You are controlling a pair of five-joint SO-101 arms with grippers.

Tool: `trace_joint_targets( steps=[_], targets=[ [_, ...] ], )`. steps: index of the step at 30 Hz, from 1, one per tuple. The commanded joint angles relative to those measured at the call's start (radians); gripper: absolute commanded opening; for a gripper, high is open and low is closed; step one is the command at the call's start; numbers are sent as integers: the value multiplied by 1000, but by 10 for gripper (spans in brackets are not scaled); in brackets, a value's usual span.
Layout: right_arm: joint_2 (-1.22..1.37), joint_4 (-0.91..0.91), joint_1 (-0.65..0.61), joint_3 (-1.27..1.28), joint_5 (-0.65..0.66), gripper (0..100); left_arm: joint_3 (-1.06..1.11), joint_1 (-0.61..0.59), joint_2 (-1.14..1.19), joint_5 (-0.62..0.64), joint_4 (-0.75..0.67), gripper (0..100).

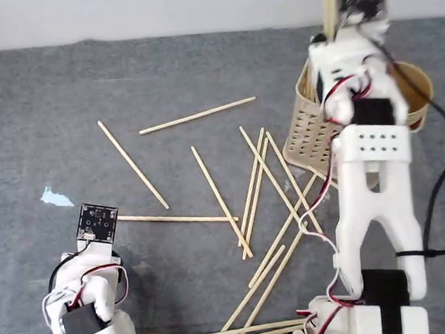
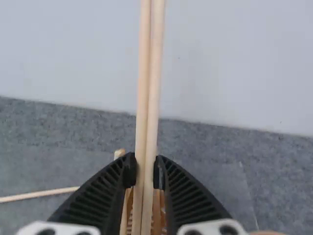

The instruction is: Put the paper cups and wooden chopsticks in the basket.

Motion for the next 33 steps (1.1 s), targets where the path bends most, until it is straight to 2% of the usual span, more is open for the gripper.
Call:
trace_joint_targets(
  steps=[1,5,10,16,25,33],
  targets=[
    [-131,-148,1,138,-5,8,-12,5,-8,6,6,137],
    [-188,-163,-13,212,-5,17,-12,5,-8,6,6,137],
    [-202,-39,-21,195,-9,138,-12,5,-8,6,6,137],
    [-272,147,-56,86,-14,147,-12,5,-8,6,6,137],
    [-467,493,-272,72,-12,147,-12,5,-8,6,6,137],
    [-294,653,-447,72,-12,150,-12,5,-8,6,6,137]
  ],
)
